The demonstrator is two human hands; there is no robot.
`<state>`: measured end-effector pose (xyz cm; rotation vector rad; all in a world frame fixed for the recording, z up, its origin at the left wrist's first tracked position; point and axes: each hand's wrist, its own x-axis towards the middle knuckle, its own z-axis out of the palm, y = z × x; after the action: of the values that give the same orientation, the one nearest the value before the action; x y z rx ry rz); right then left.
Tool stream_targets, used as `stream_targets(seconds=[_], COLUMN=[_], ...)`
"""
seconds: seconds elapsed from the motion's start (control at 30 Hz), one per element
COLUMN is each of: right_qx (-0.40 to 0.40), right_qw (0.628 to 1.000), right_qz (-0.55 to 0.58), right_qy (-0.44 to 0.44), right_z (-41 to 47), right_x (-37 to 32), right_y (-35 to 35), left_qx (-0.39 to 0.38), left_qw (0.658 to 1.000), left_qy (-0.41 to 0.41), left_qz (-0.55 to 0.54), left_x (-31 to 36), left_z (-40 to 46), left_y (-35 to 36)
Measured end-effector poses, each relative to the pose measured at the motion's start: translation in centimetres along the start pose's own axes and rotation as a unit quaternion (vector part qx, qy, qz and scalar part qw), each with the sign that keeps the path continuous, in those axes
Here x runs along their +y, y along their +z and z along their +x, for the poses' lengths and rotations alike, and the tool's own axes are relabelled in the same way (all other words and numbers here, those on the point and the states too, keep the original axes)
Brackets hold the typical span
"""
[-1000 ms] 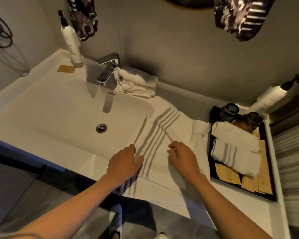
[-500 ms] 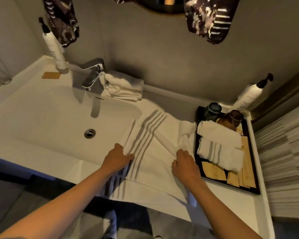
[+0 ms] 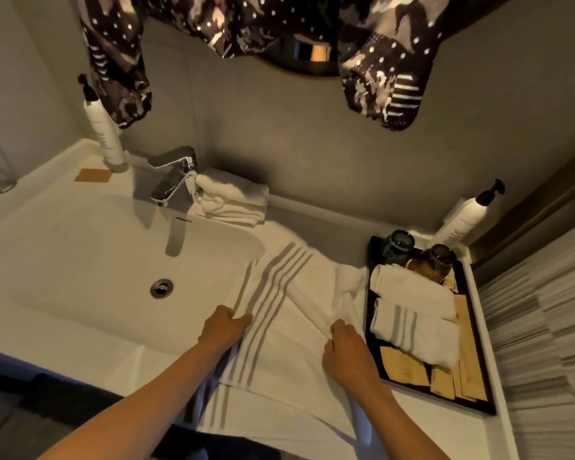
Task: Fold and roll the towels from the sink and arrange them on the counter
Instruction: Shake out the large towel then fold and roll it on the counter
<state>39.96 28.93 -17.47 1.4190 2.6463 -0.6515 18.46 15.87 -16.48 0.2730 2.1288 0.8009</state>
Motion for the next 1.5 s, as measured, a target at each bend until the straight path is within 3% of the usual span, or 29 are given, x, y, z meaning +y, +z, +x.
stream_targets(seconds=[0.23,0.33,0.37,0.43,0.47,0.53,0.6,0.7,0.87,1.0,1.1,1.3,1.4,1.5], right_qx=[0.046,0.042,0.017,-0.041,-0.064,-0.068,-0.047,-0.022,0.063,0.093,0.094,0.007,0.108,0.198], right_qw=[0.998,0.998,0.998,0.998,0.997,0.997,0.999,0.999,0.996,0.991,0.992,0.994,0.985,0.966], right_qz=[0.007,-0.015,-0.026,-0.037,-0.035,-0.020,0.002,0.024,0.000,-0.064,-0.062,-0.083,0.006,0.108], right_qy=[0.029,0.045,0.048,0.042,0.036,0.029,0.026,0.006,-0.058,-0.068,-0.050,-0.072,-0.134,-0.125], right_z=[-0.4,-0.6,-0.5,-0.2,-0.1,0.2,0.1,-0.6,-3.8,-5.9,-6.5,-7.3,-8.9,-10.9], right_x=[-0.5,-1.3,-1.6,-1.8,-1.8,-1.6,-1.0,0.2,0.3,0.2,0.3,0.5,1.3,3.7], right_y=[-2.5,-3.3,-3.3,-2.9,-2.6,-2.4,-1.9,-0.8,2.4,4.3,5.2,7.9,7.6,6.0], left_qx=[0.049,0.011,-0.019,-0.072,-0.052,0.055,0.101,0.037,-0.020,-0.076,-0.067,-0.047,-0.032,-0.038], left_qw=[0.985,0.990,0.996,0.979,0.952,0.920,0.915,0.916,0.882,0.862,0.858,0.868,0.851,0.856], left_qy=[0.134,0.101,0.071,0.044,0.043,0.110,0.195,0.289,0.392,0.402,0.395,0.411,0.419,0.403], left_qz=[-0.099,-0.100,-0.058,0.184,0.297,0.372,0.338,0.277,0.262,0.300,0.322,0.274,0.316,0.321], left_x=[3.3,0.9,-0.5,-3.0,-3.8,-3.9,-1.5,3.7,10.4,13.3,14.1,17.5,18.0,16.8], left_z=[-5.7,-8.2,-8.3,-7.5,-6.5,-3.3,-0.4,2.7,5.8,8.3,9.0,10.1,10.6,10.4], left_y=[-2.0,-3.7,-4.2,-5.0,-5.1,-5.2,-4.3,-1.1,6.5,10.7,12.9,13.6,14.6,16.3])
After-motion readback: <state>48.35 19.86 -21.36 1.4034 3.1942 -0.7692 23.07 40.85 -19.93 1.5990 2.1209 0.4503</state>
